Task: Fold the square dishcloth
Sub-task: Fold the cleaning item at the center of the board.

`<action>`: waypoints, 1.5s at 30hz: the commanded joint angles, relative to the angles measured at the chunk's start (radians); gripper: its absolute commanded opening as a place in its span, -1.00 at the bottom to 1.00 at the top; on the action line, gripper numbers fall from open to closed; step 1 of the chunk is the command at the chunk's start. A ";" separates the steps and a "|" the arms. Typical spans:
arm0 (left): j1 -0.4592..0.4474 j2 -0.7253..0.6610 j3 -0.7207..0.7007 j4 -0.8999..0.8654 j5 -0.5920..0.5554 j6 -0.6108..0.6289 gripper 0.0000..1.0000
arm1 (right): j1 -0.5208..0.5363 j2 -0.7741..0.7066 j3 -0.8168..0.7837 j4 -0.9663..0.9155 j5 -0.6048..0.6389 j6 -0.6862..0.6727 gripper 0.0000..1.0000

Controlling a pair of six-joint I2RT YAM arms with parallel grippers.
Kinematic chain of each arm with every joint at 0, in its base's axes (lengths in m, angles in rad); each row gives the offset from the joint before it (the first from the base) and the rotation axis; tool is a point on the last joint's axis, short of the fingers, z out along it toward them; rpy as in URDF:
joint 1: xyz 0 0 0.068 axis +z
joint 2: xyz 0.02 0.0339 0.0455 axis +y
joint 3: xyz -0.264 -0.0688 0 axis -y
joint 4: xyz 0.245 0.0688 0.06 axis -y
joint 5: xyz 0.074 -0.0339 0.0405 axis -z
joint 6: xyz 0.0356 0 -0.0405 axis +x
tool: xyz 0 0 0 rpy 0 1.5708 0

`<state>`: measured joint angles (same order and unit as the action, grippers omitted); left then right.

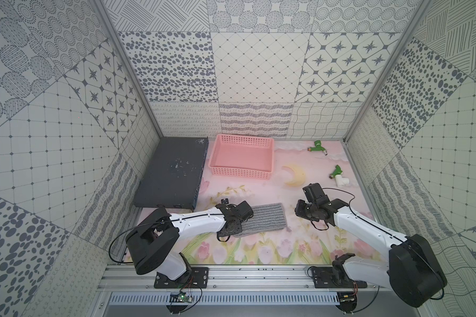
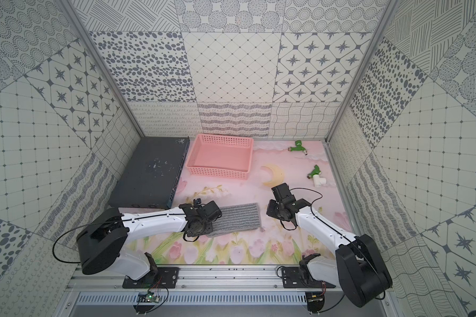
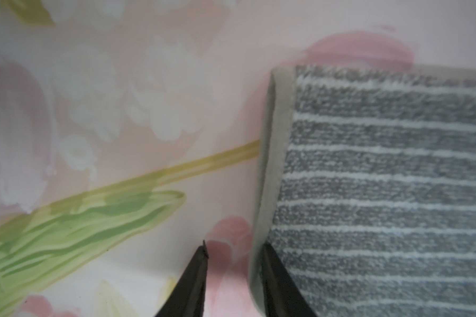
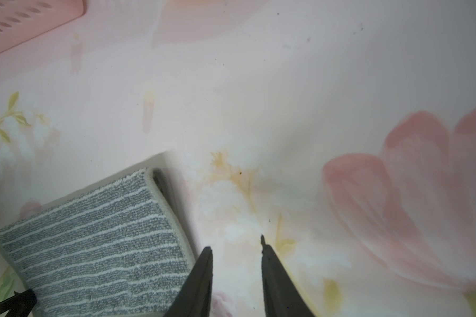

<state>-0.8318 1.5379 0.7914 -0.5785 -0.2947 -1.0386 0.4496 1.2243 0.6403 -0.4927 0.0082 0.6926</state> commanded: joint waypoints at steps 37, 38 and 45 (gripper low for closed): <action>0.046 0.094 -0.068 0.009 0.153 0.015 -0.83 | 0.032 0.013 0.045 0.006 0.004 0.015 -0.33; 0.052 0.090 -0.069 0.017 0.151 0.018 -0.90 | 0.032 0.019 0.046 0.008 0.000 0.018 -0.33; 0.065 0.035 -0.014 -0.028 0.033 0.074 -1.00 | 0.050 0.027 0.016 0.065 -0.079 0.046 -0.27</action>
<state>-0.7979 1.5562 0.7902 -0.5457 -0.1997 -1.0107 0.4873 1.2499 0.6617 -0.4877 -0.0296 0.7143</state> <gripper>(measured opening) 0.042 0.363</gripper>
